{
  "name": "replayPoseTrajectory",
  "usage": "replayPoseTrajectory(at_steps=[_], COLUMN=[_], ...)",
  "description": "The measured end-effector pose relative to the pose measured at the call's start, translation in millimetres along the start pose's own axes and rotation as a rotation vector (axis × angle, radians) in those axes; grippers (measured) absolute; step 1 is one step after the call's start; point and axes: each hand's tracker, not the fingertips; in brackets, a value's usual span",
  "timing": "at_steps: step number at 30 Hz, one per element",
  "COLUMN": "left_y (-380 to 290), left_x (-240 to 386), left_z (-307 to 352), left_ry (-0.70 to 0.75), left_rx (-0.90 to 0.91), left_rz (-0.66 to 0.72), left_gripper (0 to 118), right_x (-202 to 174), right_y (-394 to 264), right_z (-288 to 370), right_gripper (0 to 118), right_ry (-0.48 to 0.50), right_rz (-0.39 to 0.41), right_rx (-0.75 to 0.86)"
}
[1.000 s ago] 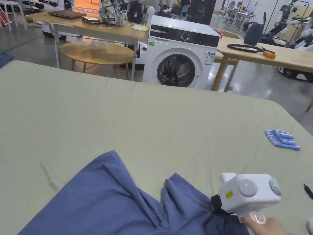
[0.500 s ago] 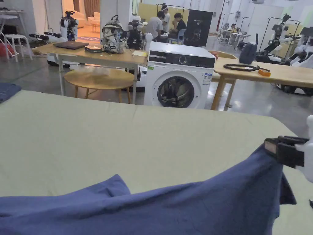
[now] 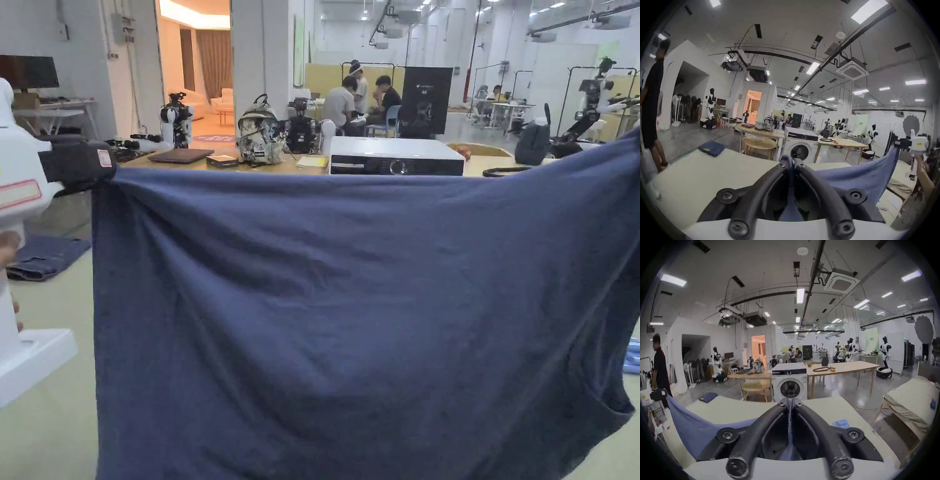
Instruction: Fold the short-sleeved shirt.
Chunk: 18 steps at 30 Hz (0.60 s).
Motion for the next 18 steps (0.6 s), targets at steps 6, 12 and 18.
replayPoseTrajectory(at_steps=[6, 12, 18], left_y=[54.1, 92.2, 110.2], left_x=[17.0, 30.3, 25.4], left_z=[-32.7, -55.5, -92.3], left_ry=[0.043, 0.063, 0.103], left_rx=[0.007, 0.041, 0.034], left_rz=[-0.057, -0.108, -0.116], left_gripper=[0, 0, 0], right_x=[-20.0, -40.5, -53.2], right_y=[53.5, 102.5, 121.7], right_z=[-57.9, -87.8, -103.3], right_gripper=[2, 2, 2], right_ry=[-0.048, -0.07, -0.089], right_rz=[0.049, 0.052, -0.002], right_rx=[0.039, 0.089, 0.086])
